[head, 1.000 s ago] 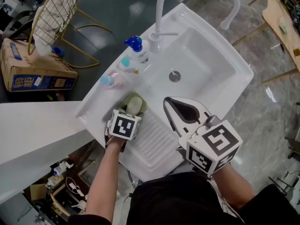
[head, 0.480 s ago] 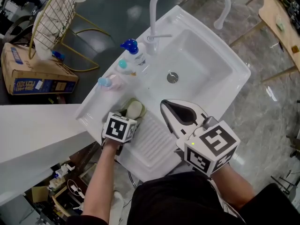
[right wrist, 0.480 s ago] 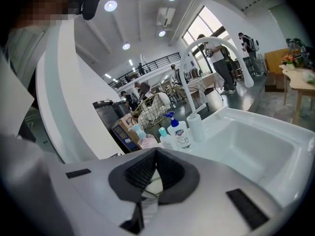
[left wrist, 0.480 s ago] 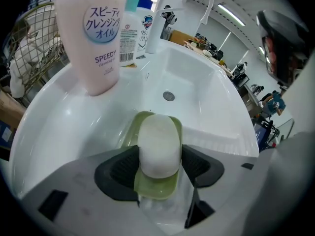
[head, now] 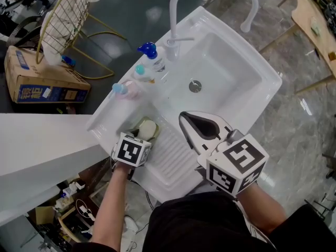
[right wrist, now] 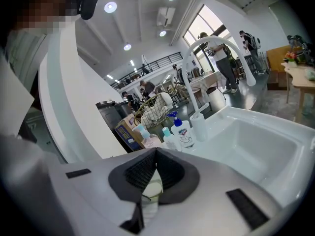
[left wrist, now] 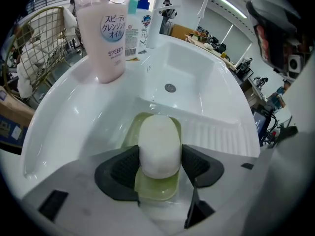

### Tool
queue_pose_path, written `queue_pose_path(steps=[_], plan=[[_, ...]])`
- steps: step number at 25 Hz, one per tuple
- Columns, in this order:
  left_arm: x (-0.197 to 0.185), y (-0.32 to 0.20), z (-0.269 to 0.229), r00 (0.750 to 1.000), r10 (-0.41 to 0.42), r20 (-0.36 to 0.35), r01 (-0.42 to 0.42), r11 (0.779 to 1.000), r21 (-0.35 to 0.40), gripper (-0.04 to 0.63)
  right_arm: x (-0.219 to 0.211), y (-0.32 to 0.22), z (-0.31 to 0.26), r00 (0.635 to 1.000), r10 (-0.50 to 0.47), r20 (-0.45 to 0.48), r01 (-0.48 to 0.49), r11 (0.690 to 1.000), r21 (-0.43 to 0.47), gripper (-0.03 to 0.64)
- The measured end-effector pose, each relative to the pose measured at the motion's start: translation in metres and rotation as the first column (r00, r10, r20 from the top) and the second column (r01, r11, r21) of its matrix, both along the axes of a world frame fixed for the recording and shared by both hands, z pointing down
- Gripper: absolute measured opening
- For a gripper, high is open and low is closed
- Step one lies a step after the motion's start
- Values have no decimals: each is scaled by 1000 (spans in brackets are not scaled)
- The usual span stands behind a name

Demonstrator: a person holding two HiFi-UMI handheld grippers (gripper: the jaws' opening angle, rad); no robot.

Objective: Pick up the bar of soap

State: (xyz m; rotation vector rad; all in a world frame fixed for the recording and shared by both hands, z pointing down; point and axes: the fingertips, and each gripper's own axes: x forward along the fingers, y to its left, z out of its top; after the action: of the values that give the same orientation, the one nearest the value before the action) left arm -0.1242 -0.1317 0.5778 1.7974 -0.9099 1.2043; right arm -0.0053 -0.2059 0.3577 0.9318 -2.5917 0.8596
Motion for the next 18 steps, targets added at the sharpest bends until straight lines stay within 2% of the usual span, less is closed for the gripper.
queue_pose_path(steps=[6,12,18], plan=[[-5,10,-5,1000,-19,-2,19,1000,-6,270,-2,4,-3,1000,-2,5,2,1000,8,5],[-4,13,-21,1000,-12,-26,13,998,55,270,-3,9,-8,1000,-5,-2,5,1000,17,5],[-5,13,-23,995,61,80,-71,989,126,270,-7,15,-10,1000,-12,-10,12,1000,23,5]])
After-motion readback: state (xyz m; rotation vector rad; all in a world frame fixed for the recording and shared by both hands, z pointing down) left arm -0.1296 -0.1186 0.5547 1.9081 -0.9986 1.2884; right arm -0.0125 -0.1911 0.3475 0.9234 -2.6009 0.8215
